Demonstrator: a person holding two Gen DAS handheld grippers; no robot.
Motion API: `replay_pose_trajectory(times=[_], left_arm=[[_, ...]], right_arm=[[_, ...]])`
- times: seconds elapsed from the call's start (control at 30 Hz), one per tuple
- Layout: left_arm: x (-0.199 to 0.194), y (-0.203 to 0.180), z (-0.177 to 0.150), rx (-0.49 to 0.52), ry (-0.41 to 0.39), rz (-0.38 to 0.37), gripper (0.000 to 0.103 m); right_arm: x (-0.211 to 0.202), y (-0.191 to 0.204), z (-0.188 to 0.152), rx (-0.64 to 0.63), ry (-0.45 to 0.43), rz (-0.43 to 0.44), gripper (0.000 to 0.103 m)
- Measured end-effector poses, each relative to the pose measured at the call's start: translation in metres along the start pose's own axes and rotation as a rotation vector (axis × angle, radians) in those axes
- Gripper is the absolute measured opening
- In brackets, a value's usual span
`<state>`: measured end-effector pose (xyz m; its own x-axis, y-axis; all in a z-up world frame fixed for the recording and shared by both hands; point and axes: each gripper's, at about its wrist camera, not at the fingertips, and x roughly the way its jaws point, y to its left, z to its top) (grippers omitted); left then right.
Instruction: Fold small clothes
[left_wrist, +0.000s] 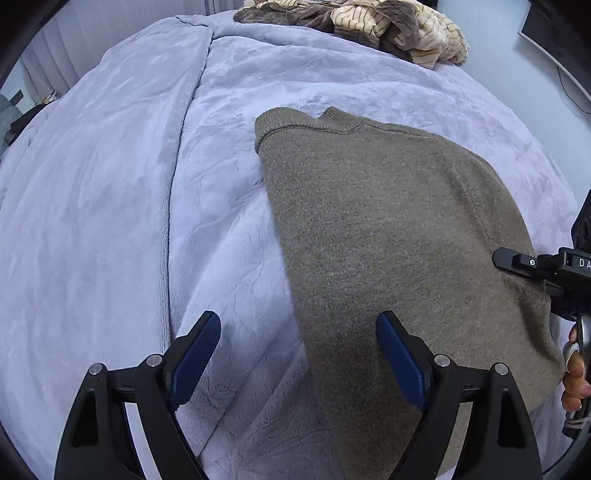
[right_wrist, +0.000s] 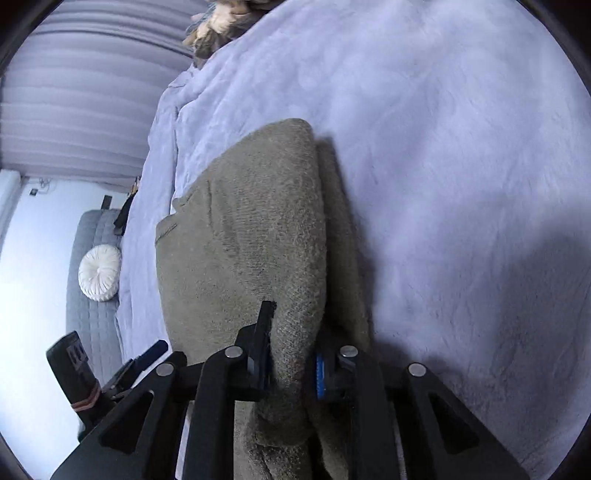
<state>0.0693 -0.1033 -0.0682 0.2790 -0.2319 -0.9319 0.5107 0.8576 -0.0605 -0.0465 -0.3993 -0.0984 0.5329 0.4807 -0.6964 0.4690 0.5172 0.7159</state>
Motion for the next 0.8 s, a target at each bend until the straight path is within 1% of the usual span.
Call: replay_pose_trajectory(times=[0.03,0.1,0.13,0.17,0.2,0.23,0.27,0.3,0.4,0.43,0.5,0.57,0.63,0.67,0.7,0.73,0.77,0.8], left_arm=[[-0.002,0.003,0.000,-0.002,0.007,-0.004,0.087],[-0.007,0.007,-0.002,0.012,0.023,0.005,0.087],[-0.009,0.008,-0.002,0.016,0.035,0.003,0.087],[-0.011,0.011,-0.003,0.015,0.050,-0.010,0.087],[-0.015,0.014,-0.006,0.004,0.072,-0.045,0.087],[-0.016,0.018,-0.010,-0.012,0.093,-0.087,0.087],[-0.018,0.021,-0.016,-0.036,0.121,-0.146,0.087],[-0.019,0.023,-0.024,-0.056,0.142,-0.188,0.087],[-0.015,0.026,-0.051,-0.128,0.218,-0.310,0.087],[-0.012,0.025,-0.057,-0.147,0.233,-0.333,0.087],[-0.005,0.021,-0.069,-0.175,0.266,-0.370,0.087],[0.001,0.016,-0.075,-0.195,0.293,-0.403,0.087],[0.004,0.009,-0.078,-0.210,0.302,-0.431,0.087],[0.004,0.006,-0.078,-0.209,0.301,-0.434,0.087],[0.004,0.003,-0.077,-0.205,0.296,-0.426,0.067],[0.005,0.000,-0.077,-0.191,0.307,-0.432,0.032],[0.006,-0.002,-0.075,-0.170,0.319,-0.423,0.030],[0.003,-0.001,-0.074,-0.151,0.313,-0.428,0.024]], right_arm=[[-0.003,-0.002,-0.002,0.007,-0.002,-0.004,0.024],[-0.011,-0.003,-0.011,-0.023,0.013,-0.041,0.032],[-0.017,-0.001,-0.013,-0.041,0.023,-0.064,0.034],[-0.011,0.007,-0.015,-0.049,0.032,-0.071,0.035],[-0.018,0.006,-0.017,-0.050,0.039,-0.068,0.036],[-0.025,-0.002,-0.021,-0.049,0.041,-0.061,0.044],[-0.034,-0.003,-0.027,-0.049,0.036,-0.058,0.058],[-0.044,-0.003,-0.035,-0.049,0.028,-0.054,0.068],[-0.067,-0.007,-0.065,-0.008,0.001,-0.031,0.068],[-0.076,-0.015,-0.078,0.025,-0.017,-0.026,0.068],[-0.087,-0.030,-0.104,0.113,-0.034,0.020,0.068],[-0.083,-0.038,-0.127,0.183,-0.007,0.091,0.068],[-0.067,-0.039,-0.140,0.219,0.012,0.123,0.068],[-0.055,-0.038,-0.143,0.235,0.020,0.139,0.067],[-0.045,-0.036,-0.142,0.244,0.017,0.149,0.065],[-0.035,-0.035,-0.141,0.256,0.007,0.157,0.053],[-0.026,-0.035,-0.138,0.272,0.001,0.156,0.021],[-0.019,-0.035,-0.136,0.293,0.002,0.146,0.008]])
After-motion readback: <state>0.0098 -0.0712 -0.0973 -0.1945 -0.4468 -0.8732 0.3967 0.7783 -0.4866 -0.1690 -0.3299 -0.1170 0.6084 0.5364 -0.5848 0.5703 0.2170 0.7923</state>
